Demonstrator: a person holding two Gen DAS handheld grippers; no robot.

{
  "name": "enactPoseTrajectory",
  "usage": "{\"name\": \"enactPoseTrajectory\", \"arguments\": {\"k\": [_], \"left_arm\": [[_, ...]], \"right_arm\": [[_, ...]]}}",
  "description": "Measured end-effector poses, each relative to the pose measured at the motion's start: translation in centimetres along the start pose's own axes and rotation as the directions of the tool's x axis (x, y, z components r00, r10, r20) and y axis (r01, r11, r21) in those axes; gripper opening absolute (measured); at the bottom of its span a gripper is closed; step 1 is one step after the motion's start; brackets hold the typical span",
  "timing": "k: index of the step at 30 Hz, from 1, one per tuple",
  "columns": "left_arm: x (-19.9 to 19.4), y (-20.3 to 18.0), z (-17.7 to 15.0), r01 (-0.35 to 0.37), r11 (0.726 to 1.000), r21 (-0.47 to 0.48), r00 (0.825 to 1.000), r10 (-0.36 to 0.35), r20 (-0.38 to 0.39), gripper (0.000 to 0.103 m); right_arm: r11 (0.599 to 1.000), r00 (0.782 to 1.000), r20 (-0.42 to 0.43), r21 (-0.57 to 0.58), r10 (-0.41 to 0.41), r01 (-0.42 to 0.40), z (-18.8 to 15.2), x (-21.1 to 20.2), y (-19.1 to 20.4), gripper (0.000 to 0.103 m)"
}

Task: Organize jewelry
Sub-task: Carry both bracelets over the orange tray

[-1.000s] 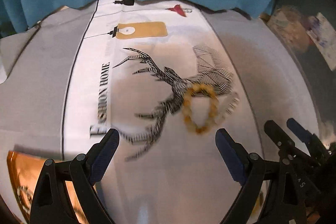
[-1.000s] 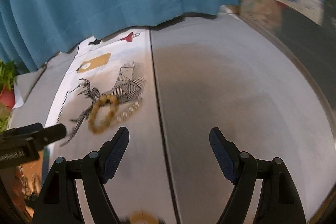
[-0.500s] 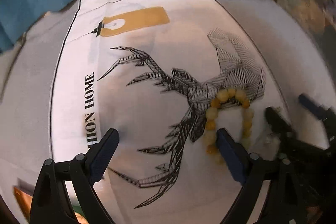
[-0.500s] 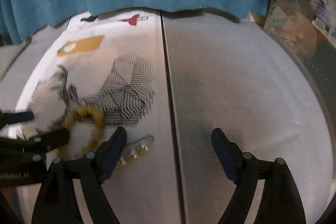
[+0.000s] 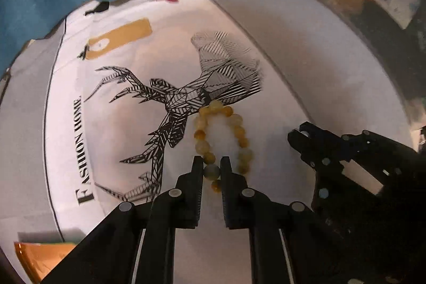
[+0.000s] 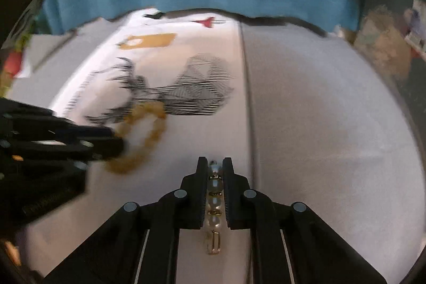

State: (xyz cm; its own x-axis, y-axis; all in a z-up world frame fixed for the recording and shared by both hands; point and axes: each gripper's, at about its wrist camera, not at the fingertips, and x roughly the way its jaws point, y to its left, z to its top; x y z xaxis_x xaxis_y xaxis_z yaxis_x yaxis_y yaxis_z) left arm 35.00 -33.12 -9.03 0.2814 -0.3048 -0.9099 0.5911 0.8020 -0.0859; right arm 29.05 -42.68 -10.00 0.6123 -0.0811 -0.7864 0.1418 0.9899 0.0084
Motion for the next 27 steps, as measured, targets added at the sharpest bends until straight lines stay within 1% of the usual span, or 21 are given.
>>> {"name": "enactPoseTrajectory", "arguments": {"k": [2, 4, 8, 10, 12, 16, 18, 23, 27], "left_arm": [[-2.3, 0.0, -0.6, 0.031, 0.999, -0.013, 0.999, -0.03, 0.04, 0.011], [-4.4, 0.1, -1.2, 0.047, 0.999, -0.021, 0.996, -0.045, 0.072, 0.01], [-9.3, 0.1, -2.9, 0.074, 0.997, -0.039, 0.989, -0.068, 0.134, 0.01], [-12.1, 0.0, -4.3, 0.077, 0.996, -0.043, 0.983, -0.068, 0.171, 0.01], [-14.3, 0.0, -5.7, 0.088, 0.995, -0.048, 0.979, -0.077, 0.191, 0.01], [-19.1, -0.4, -10.3, 0.094, 0.994, -0.062, 0.97, -0.078, 0.229, 0.01], [-21.0, -0.6, -12.5, 0.096, 0.993, -0.066, 0.968, -0.077, 0.241, 0.01], [-25.3, -1.1, -18.7, 0.103, 0.992, -0.069, 0.961, -0.081, 0.266, 0.01], [-27.6, -1.1, -23.3, 0.109, 0.99, -0.091, 0.956, -0.079, 0.283, 0.01]], "right_arm": [[1.0, 0.999, 0.041, 0.015, 0.001, -0.001, 0.0, -1.7, -0.4, 0.011], [0.999, 0.997, 0.075, 0.033, 0.011, -0.013, -0.1, -4.2, -0.8, 0.012], [1.0, 0.994, 0.106, 0.021, 0.016, -0.018, -0.7, -8.6, -0.4, 0.012], [1.0, 0.992, 0.124, 0.017, 0.018, -0.02, -1.4, -10.9, 0.2, 0.012], [0.999, 0.989, 0.142, 0.02, 0.034, -0.037, -2.3, -13.2, 0.6, 0.012], [0.99, 0.98, 0.155, 0.043, 0.128, -0.136, -5.0, -17.8, 1.6, 0.012], [0.985, 0.975, 0.157, 0.046, 0.156, -0.165, -6.7, -19.9, 2.2, 0.012], [0.991, 0.979, 0.152, -0.028, 0.137, -0.134, -11.2, -24.0, 5.4, 0.012], [0.985, 0.978, 0.117, -0.044, 0.173, -0.169, -15.0, -26.6, 7.7, 0.012]]}}
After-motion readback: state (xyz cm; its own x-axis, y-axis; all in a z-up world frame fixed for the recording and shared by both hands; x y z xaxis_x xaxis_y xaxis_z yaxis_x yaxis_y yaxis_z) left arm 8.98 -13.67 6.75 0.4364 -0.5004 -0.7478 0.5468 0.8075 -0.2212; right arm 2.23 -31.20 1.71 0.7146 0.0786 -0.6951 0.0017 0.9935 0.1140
